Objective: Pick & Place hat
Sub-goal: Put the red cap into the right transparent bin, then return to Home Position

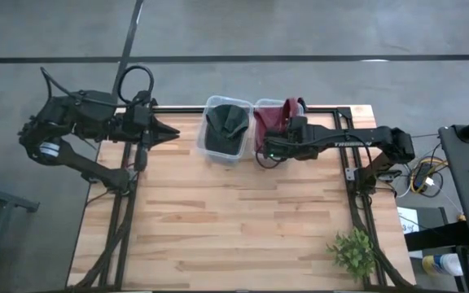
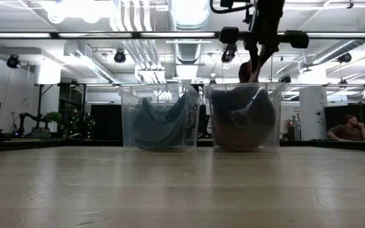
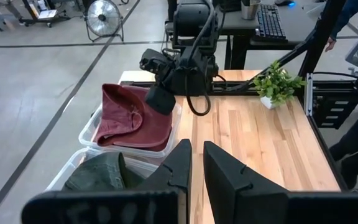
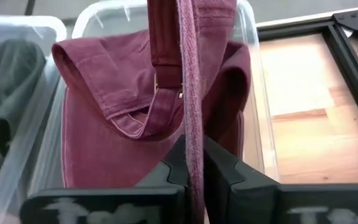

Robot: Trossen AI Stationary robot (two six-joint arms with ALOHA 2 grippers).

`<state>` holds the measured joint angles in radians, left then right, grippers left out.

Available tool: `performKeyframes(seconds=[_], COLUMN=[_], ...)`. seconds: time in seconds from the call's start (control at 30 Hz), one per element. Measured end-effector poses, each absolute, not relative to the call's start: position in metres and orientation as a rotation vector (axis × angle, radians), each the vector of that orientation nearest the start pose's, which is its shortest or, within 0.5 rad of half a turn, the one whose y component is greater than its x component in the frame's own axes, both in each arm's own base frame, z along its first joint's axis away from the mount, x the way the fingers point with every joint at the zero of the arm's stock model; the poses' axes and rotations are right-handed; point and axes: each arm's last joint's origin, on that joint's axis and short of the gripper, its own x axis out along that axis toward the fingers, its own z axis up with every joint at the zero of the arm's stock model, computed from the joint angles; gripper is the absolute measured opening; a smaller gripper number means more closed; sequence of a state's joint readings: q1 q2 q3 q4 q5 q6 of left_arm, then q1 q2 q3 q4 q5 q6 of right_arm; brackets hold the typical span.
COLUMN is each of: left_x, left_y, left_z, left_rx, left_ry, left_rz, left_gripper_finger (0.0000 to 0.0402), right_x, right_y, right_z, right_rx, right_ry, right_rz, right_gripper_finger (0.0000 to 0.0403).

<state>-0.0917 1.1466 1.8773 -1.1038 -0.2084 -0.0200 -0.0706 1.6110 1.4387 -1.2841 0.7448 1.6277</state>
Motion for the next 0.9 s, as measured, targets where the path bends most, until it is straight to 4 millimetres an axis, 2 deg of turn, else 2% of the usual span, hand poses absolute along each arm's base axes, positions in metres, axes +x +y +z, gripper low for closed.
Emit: performKeyframes(seconds=[0.1,0.37,0.5,0.67,0.9], left_x=[0.146,0.152,0.152,0.152,0.152], left_y=[-0.007,-0.008,-0.008,-0.008,-0.008], left_z=[0.516,0.514,0.513,0.513,0.513], left_rx=[0.037,0.047,0.049,0.049,0.051], left_ry=[0.375,0.393,0.401,0.404,0.404], left_rz=[0.119,0.117,0.117,0.117,0.116], left_gripper_finger=[0.0035,0.0035,0.0035,0.0035,0.0035], right_x=[0.29,0.29,0.287,0.284,0.287], right_y=[-0.042,-0.043,-0.042,-0.042,-0.041], right_z=[0.295,0.299,0.306,0.318,0.344], right_rx=[0.8,0.774,0.719,0.654,0.513], right_ry=[0.549,0.602,0.641,0.653,0.575], right_rz=[-1.492,-1.446,-1.4,-1.352,-1.309], right_gripper_finger=[0.0039,0.0149,0.0188,0.0205,0.0189])
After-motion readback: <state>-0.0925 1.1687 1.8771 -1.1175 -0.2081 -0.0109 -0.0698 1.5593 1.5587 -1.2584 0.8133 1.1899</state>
